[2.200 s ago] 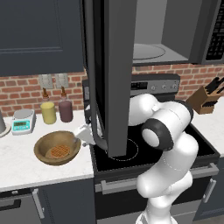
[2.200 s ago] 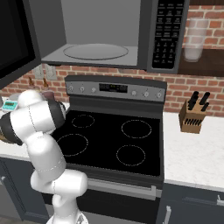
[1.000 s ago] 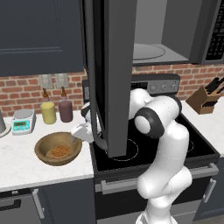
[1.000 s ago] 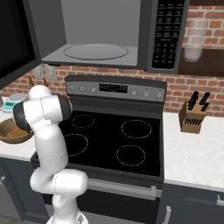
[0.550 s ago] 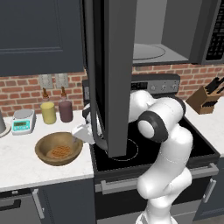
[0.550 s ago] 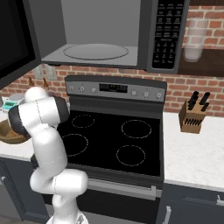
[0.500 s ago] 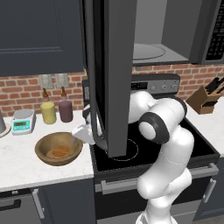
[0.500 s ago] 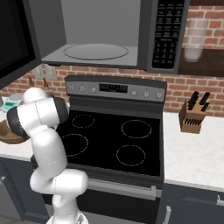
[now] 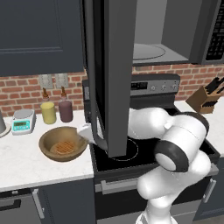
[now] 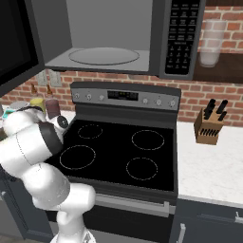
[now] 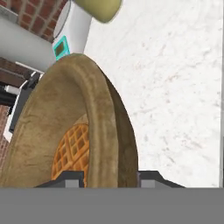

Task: Open the microwave, place the bowl with waffle inside the microwave, then close the microwave door and turn it on.

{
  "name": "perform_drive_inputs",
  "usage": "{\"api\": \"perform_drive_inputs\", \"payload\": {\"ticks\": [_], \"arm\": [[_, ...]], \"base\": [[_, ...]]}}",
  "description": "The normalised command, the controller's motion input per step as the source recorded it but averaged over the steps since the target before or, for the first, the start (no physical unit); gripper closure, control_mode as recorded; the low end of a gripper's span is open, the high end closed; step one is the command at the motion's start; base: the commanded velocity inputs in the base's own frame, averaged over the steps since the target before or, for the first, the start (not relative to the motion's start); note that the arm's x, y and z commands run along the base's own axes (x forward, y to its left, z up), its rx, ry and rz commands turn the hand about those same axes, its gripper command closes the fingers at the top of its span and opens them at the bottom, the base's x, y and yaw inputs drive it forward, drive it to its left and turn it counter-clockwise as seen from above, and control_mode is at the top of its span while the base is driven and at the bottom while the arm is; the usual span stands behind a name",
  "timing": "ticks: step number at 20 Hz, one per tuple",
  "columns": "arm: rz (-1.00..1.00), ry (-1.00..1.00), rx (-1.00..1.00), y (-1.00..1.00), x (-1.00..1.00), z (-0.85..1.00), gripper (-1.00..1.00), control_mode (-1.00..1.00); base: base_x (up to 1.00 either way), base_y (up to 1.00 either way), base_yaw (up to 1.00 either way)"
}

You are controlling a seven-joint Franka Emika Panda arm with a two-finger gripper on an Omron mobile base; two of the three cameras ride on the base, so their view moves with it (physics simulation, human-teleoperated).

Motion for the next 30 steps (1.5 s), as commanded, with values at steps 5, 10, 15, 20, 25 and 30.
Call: {"api": "perform_drive_inputs", "payload": {"ticks": [5,10,15,20,25,30], "arm": [[-0.12,0.0,0.0,-0.68,-0.05,0.68,1.0,-1.0],[-0.02,0.0,0.0,-0.52,-0.19,0.29,1.0,-1.0],[0.01,0.0,0.0,-0.25,0.0,0.0,1.0,-1.0],[0.0,0.0,0.0,-0.45,-0.02,0.19,1.0,-1.0],[0.0,0.0,0.0,-0.75,-0.11,0.42,1.0,-1.0],[0.0,-0.03,0.0,-0.8,-0.39,0.51,1.0,-1.0]], "base": [[0.0,0.0,0.0],[0.0,0.0,0.0],[0.0,0.0,0.0],[0.0,0.0,0.0],[0.0,0.0,0.0],[0.0,0.0,0.0]]}}
